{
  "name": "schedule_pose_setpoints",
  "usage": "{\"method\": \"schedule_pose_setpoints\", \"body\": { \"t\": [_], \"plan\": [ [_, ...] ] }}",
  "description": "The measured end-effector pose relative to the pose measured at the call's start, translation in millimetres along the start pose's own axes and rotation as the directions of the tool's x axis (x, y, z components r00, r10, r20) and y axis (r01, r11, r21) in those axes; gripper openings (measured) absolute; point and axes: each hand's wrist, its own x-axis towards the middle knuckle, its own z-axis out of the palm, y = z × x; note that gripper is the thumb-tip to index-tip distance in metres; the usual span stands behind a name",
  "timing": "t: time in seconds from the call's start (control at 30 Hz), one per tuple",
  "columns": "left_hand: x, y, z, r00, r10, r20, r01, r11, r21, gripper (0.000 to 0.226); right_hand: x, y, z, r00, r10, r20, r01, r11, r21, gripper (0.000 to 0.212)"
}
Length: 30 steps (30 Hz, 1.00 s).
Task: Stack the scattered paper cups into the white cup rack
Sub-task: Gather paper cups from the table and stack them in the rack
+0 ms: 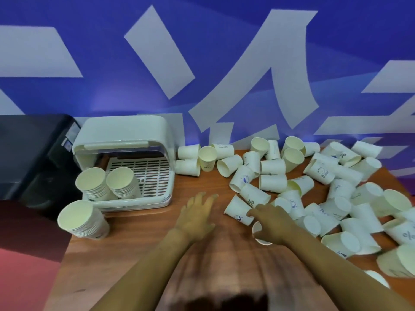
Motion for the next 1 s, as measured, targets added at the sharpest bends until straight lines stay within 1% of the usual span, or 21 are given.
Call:
{"method": "schedule_pose_setpoints", "body": {
  "t": [0.13, 0.37, 0.53, 0.73, 0.87, 1.0],
  "plan": [
    [21.0, 26.6, 8.4, 1.0, -0.003, 0.029, 0.002, 0.998, 0.062, 0.082, 3.7, 24.2, 6.3, 0.996, -0.071, 0.061, 0.078, 0.991, -0.113, 0.064],
    [58.2, 49.4, 22.7, 0.993, -0.023, 0.116, 0.001, 0.982, 0.188, 0.085, 14.7, 46.3, 27.2, 0.979, -0.185, 0.082, 0.195, 0.97, -0.144, 0.062],
    [83.4, 51.6, 34.1, 0.991, -0.034, 0.133, 0.0, 0.968, 0.249, 0.084, 27.6, 59.1, 33.8, 0.976, -0.178, 0.122, 0.198, 0.964, -0.179, 0.069],
    [104.7, 53.6, 42.2, 0.99, -0.05, 0.13, 0.013, 0.964, 0.266, 0.08, 40.1, 65.6, 31.6, 0.972, -0.179, 0.152, 0.211, 0.951, -0.228, 0.065],
    [109.2, 48.8, 48.2, 0.991, -0.065, 0.118, 0.029, 0.958, 0.285, 0.078, 45.8, 66.4, 25.0, 0.969, -0.168, 0.179, 0.204, 0.957, -0.207, 0.061],
    [110.5, 40.5, 49.3, 0.992, -0.068, 0.103, 0.042, 0.971, 0.235, 0.069, 47.3, 64.9, 16.5, 0.97, -0.154, 0.189, 0.18, 0.975, -0.13, 0.059]
  ]
}}
